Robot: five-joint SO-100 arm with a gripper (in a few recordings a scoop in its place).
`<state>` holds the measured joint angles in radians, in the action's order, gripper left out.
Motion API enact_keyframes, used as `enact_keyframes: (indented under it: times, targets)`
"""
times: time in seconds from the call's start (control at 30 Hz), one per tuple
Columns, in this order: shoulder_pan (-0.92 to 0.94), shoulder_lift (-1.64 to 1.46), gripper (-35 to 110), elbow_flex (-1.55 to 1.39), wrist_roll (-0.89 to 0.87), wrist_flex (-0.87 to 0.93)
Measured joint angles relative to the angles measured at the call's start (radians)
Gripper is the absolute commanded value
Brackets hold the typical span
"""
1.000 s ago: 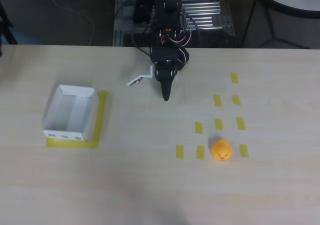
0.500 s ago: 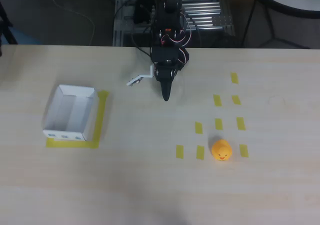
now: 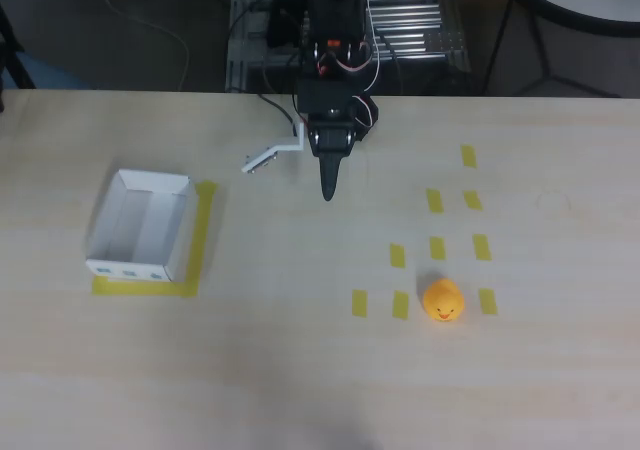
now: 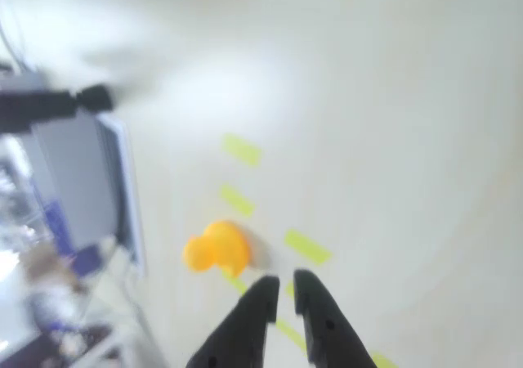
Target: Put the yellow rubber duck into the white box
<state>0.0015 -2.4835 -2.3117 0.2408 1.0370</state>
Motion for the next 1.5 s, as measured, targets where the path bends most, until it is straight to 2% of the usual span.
enact_keyframes:
  times: [0.1, 0.27, 0.47, 0.67, 1.17, 1.5]
  targets:
    - [0.002, 0.206, 9, 0.267, 0.063, 0.097]
    - [-0.046, 0.459, 36, 0.583, 0.187, 0.275]
    - [-0.120, 0.689, 50, 0.793, 0.302, 0.391]
    - [-0.206, 0.985, 55, 1.037, 0.342, 0.520]
    - [-0.356, 1.624, 54, 1.690, 0.187, 0.640]
    - [-0.434, 1.830, 54, 1.861, 0.152, 0.650]
